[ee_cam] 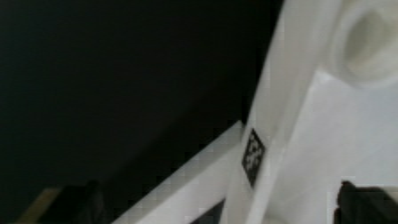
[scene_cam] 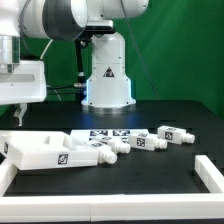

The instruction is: Assemble one leg

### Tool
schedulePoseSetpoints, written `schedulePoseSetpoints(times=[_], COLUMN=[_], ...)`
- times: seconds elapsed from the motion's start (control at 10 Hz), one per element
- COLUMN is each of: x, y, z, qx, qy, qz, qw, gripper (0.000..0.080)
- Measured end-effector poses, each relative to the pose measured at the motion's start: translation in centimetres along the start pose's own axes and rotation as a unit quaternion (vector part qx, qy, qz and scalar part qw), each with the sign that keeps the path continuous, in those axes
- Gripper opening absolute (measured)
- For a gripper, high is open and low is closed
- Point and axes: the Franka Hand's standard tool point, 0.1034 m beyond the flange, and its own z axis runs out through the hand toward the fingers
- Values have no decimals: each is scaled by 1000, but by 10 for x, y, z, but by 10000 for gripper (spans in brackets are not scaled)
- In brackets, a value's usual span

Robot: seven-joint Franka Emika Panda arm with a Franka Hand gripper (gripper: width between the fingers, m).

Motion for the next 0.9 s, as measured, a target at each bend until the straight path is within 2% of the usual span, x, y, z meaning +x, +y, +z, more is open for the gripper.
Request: schedulePoseSetpoints(times=[0.2,0.4,0.6,0.9], x=[0,17,28,19], y=[-1,-4,-6,-15], z=[2,18,28,46], qx=[2,-7,-23,-30], qy=[-1,2,9,8], qz=[1,55,67,62], qw=[1000,998,997,998], gripper=[649,649,649,649])
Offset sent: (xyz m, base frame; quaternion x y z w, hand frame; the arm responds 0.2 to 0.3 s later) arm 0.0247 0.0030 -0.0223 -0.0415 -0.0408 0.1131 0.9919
